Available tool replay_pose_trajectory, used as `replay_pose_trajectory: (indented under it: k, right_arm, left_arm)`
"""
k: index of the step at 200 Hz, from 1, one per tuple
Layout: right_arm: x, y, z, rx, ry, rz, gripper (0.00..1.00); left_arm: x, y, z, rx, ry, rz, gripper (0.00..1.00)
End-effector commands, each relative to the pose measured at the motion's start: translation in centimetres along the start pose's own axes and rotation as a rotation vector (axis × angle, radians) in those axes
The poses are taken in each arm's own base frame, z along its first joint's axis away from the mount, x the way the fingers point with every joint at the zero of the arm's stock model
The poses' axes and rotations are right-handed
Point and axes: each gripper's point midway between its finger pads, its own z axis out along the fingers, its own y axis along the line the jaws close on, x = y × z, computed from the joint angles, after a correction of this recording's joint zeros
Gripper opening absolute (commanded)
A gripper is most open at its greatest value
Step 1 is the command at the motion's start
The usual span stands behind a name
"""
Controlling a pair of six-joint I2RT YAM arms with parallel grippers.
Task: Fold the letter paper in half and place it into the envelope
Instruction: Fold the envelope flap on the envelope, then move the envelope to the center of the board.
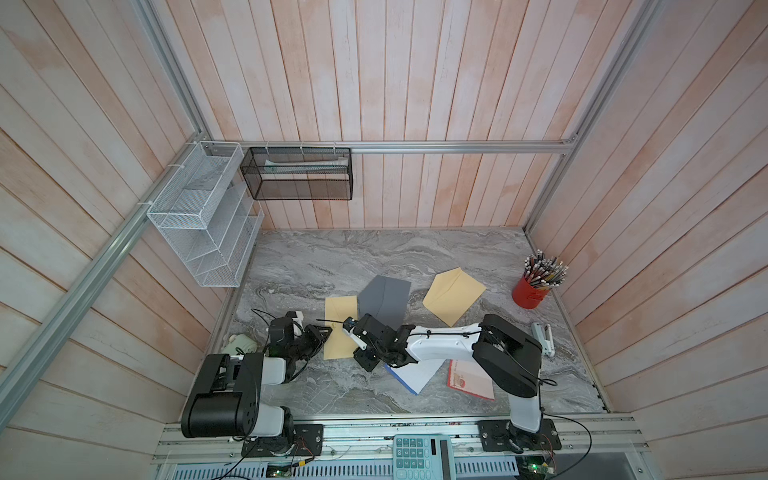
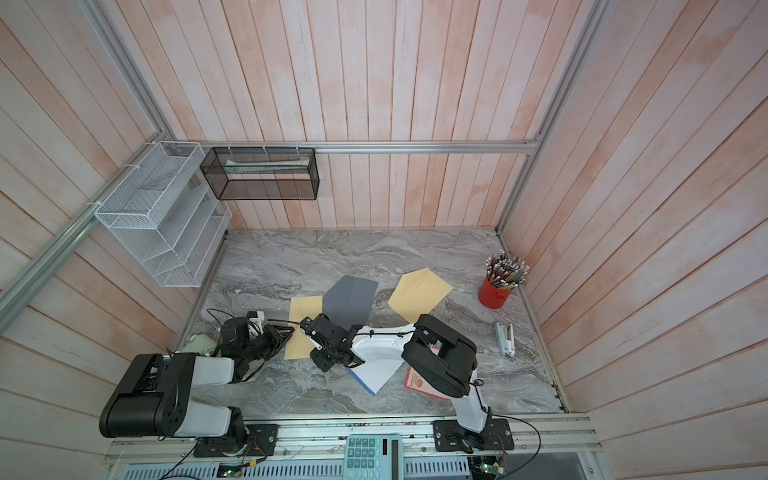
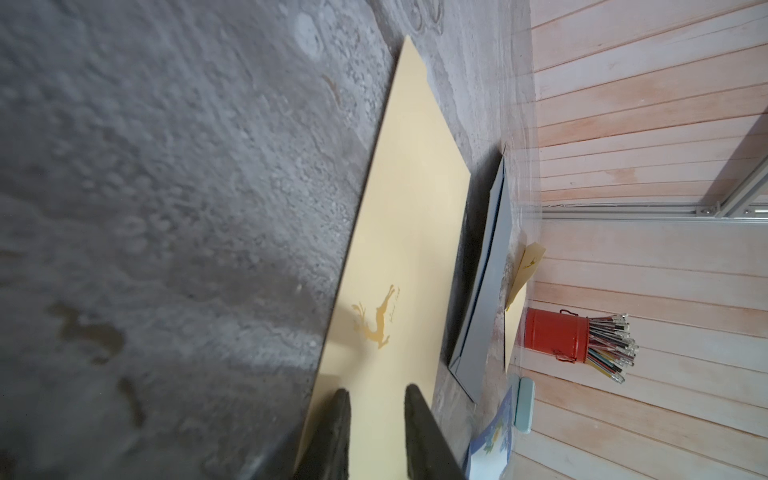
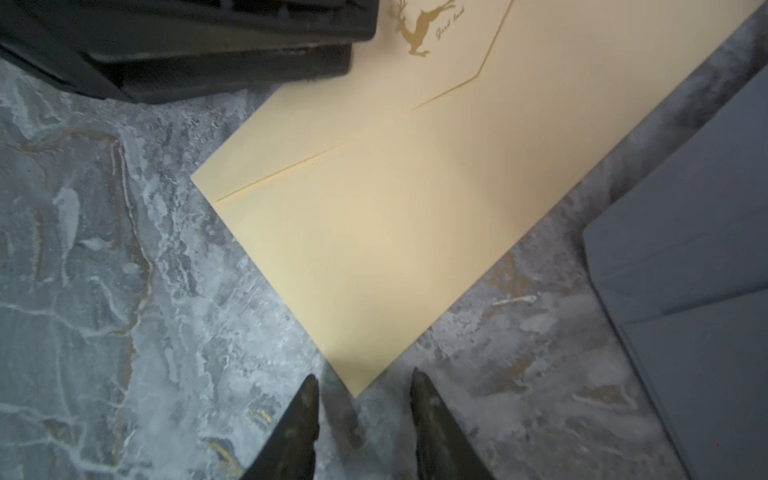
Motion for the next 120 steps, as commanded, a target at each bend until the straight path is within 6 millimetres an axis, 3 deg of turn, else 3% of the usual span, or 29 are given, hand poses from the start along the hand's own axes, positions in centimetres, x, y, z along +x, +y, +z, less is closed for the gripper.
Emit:
replay_pose_trajectory:
  k: [1,52,86,120]
  right_arm:
    - [2.1,-0.1,1.6,0.002,0.078,0.01,0.38]
    - [1.7,-1.0,3.4,0.008,0.1,0.052,0.34]
    - [-0.9,-2.6,4.2,-0.002,0.055,0.097,0.33]
    - [-3.3,-4.7,5.4,-0.025,0.01,0.135,0.32]
  left_arm:
    - [-0.5,0.8,0.3,-0.043,-0.009,-0.015,0.26]
    - [-1.5,0.2,1.1,-0.027,-0.013,-0.005,0.26]
    - [-3.1,-1.0,1.6,0.004,-0.027,0.01,0.26]
    - [-5.7,-3.9,1.4,0.071,-0.059,0.049,0.27]
